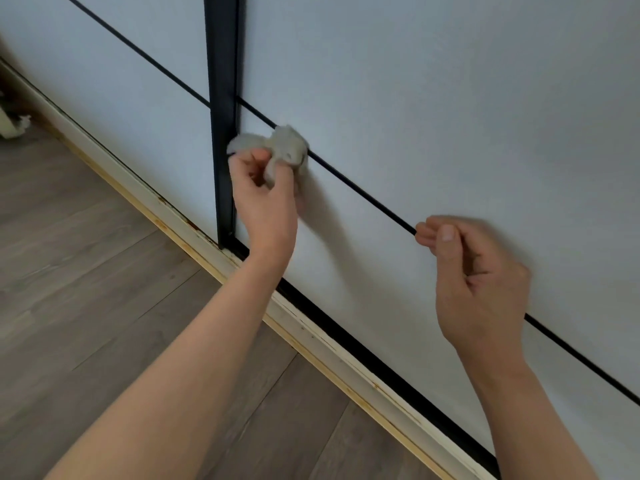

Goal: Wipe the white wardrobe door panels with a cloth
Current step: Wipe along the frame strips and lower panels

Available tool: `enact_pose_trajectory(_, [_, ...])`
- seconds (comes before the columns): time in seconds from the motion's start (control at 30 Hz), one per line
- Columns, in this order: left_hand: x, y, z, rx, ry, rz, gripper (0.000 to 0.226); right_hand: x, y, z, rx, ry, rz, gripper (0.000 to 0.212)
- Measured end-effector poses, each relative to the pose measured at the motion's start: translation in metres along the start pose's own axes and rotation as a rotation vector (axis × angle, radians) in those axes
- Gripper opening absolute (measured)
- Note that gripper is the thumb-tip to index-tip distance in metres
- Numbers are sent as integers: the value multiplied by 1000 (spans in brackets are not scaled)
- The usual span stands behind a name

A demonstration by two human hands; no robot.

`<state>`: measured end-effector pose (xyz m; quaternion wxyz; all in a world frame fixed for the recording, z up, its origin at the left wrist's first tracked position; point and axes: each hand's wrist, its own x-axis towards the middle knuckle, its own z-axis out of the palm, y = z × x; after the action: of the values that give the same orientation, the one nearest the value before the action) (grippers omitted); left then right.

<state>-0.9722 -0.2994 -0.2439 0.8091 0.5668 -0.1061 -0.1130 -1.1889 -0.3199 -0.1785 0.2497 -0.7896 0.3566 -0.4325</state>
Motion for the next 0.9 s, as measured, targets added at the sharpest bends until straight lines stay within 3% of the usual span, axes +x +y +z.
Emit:
enact_pose_trajectory(0.07, [8,4,10,-22,41,123,7,-1,1,0,-1,-10,-15,20])
enact_pose_trajectory(0.13, [3,-29,11,52,102,40,12,-3,4,-3,0,-31,-23,20])
enact_pose_trajectory(0.23, [-12,-98,-14,193,178,-313,17,-2,8,-6,47,-63,-32,21])
enact_pose_trajectory(0.33, [-51,-122,-20,290,115,-658,9,-3,8,-10,56,-102,-27,18])
enact_pose_trajectory(0.4, [-93,-87,2,238,8,-534,12,-4,7,-13,61,-133,-2,18])
enact_pose_trajectory(0.5, [-129,2,48,17,-177,-32,13,-8,9,-22,42,-142,30,21])
enact_pose_trajectory(0.57, [-115,34,64,-21,-157,161,14,-17,16,-32,41,-91,97,26])
enact_pose_trajectory(0.63, [-94,24,57,38,-76,239,14,-37,30,-46,-18,-17,164,30])
enact_pose_trajectory(0.7, [-93,-22,41,182,-54,147,13,-59,49,-59,-55,54,225,33])
enact_pose_trajectory(0.77, [-115,-73,22,315,-65,-125,25,-76,69,-65,-65,59,288,38])
enact_pose_trajectory(0.83, [-148,-106,16,329,57,-393,29,-84,84,-67,-115,9,315,45])
enact_pose_trajectory(0.87, [-167,-113,16,280,32,-543,22,-85,88,-67,-148,-19,309,50])
enact_pose_trajectory(0.9, [-188,-110,19,345,-127,-514,21,-86,92,-70,-173,-39,299,55])
